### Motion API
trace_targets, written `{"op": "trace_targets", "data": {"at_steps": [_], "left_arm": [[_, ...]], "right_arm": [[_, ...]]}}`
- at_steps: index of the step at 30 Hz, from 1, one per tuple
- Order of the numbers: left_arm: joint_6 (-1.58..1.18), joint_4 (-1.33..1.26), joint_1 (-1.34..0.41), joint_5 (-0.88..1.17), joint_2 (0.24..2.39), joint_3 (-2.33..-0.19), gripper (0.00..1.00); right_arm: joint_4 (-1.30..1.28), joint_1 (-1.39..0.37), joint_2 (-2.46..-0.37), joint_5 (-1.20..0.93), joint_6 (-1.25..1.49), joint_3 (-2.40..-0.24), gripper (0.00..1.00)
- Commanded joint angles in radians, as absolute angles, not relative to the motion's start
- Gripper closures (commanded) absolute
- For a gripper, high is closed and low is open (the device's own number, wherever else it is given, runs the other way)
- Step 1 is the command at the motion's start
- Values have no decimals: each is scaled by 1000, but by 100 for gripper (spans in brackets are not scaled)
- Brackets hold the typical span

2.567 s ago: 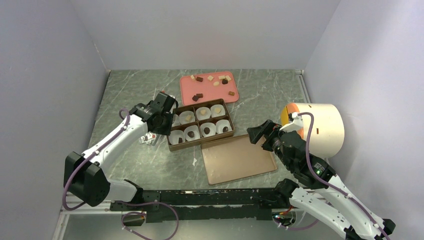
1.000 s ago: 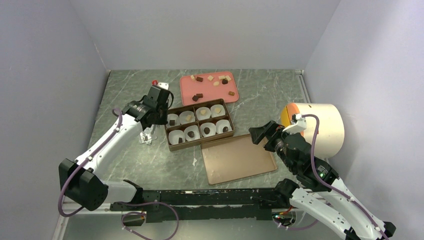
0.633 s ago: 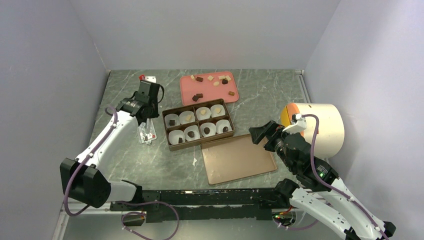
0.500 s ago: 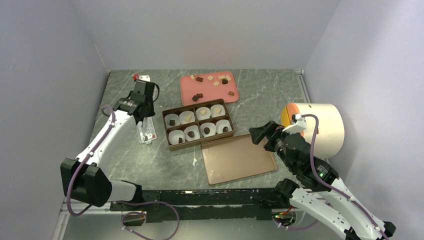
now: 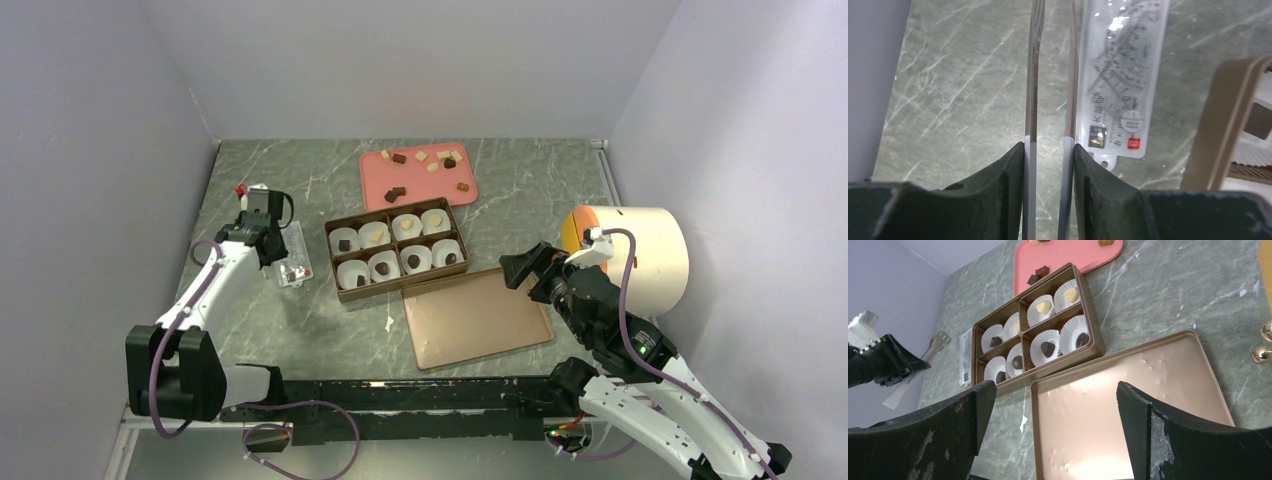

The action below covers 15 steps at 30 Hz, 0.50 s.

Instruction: Pack the chocolate

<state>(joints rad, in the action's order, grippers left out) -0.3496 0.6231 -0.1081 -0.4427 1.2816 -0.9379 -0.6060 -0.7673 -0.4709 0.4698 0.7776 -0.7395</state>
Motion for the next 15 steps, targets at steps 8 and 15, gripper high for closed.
{"op": "trace_targets", "data": {"at_steps": [8, 15], "left_arm": [[-541, 530, 50, -465, 1253, -827, 69], [-619, 554, 124, -452, 1271, -813, 67]], "right_arm": [[-619, -766, -461, 504, 746, -786, 4], [-637, -765, -448, 521, 744, -791, 4]]}}
